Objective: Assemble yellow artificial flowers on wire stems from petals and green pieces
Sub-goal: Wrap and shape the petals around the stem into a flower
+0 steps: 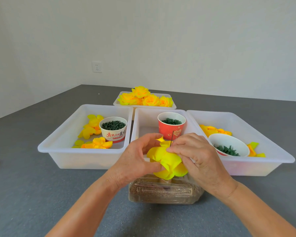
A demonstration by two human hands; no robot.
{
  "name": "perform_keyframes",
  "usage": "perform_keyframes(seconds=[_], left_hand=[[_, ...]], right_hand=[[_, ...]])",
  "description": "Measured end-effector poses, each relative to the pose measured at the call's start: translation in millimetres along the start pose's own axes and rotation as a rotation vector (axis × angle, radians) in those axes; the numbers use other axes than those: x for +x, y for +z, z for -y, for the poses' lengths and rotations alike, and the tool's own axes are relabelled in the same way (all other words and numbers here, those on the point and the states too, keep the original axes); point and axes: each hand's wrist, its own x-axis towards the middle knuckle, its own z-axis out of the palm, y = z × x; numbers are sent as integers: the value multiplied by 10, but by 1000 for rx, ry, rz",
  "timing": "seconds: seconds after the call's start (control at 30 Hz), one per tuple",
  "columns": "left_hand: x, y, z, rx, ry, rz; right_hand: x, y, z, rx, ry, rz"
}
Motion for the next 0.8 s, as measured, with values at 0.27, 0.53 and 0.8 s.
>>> perform_keyframes(seconds=[0.27,0.53,0.8], left_hand=[[-11,-14,-14,19,17,6],[-56,-17,-90,51,121,-46],[-36,11,-112,230,352,-181]], right_hand=[[16,-3,-40,12,2,12],[4,-2,-16,76,52,-19],[11,5,4,87,48,-32]])
